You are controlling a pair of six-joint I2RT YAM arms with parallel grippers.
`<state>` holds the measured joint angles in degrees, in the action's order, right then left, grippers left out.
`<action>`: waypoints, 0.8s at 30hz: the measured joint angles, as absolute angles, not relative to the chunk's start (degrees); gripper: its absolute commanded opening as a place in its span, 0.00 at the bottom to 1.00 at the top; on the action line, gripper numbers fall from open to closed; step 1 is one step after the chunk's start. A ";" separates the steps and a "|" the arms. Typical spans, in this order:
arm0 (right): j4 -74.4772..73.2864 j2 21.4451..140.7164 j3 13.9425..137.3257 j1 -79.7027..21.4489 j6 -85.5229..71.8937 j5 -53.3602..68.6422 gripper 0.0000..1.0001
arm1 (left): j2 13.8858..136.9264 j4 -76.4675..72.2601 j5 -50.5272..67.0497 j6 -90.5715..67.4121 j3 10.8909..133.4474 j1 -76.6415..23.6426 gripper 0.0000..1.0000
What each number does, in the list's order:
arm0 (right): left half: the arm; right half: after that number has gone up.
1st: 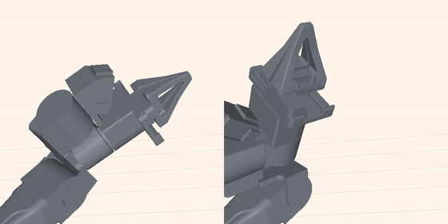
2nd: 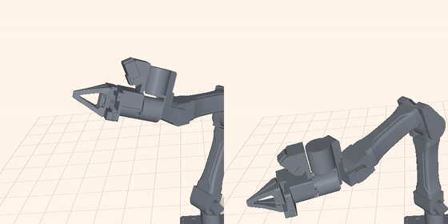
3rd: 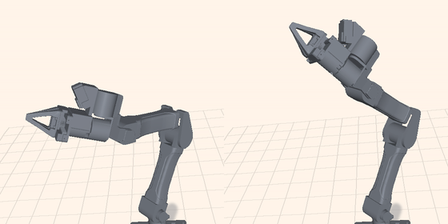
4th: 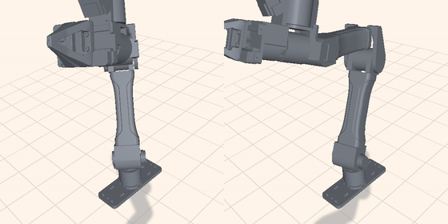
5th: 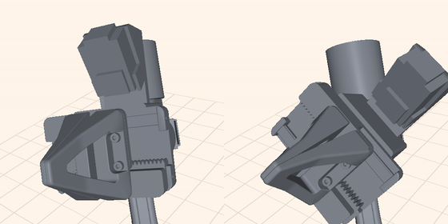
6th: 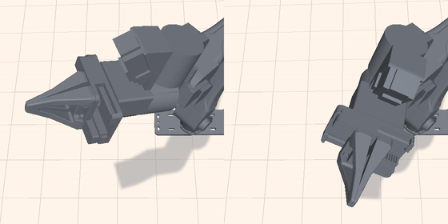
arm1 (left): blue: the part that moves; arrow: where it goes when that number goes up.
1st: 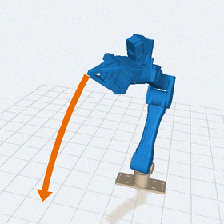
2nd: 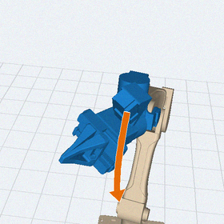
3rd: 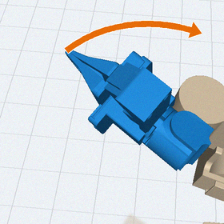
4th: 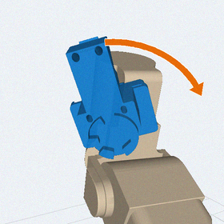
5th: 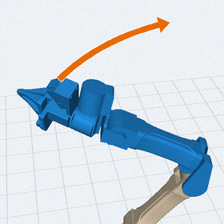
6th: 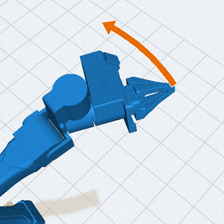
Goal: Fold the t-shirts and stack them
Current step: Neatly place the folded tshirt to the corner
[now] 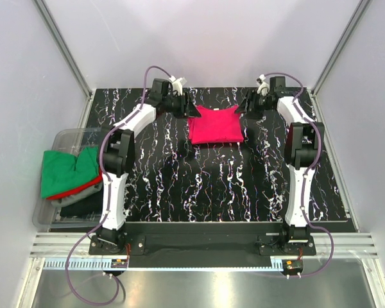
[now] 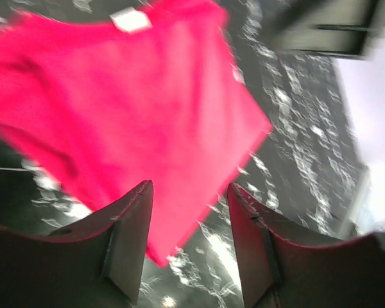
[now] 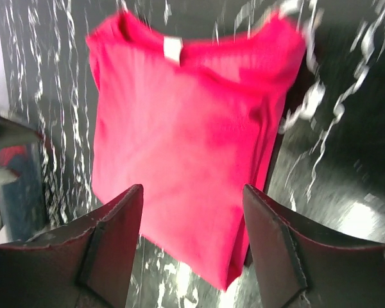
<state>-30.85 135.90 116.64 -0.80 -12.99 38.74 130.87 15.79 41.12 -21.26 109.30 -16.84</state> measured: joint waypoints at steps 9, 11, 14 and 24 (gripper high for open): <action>-34.39 138.26 113.12 -0.78 -12.78 41.69 0.71 | 129.62 13.43 49.12 -25.69 98.08 -18.09 0.52; -34.54 139.72 113.58 -0.78 -12.82 41.74 0.71 | 129.84 13.63 49.08 -25.96 98.04 -18.41 0.52; -34.57 140.88 114.34 -0.82 -13.58 43.94 0.71 | 130.17 13.61 49.06 -26.02 98.06 -18.74 0.52; -34.11 144.57 118.08 -2.42 -16.19 47.66 0.50 | 134.15 14.17 48.25 -26.17 98.13 -19.09 0.51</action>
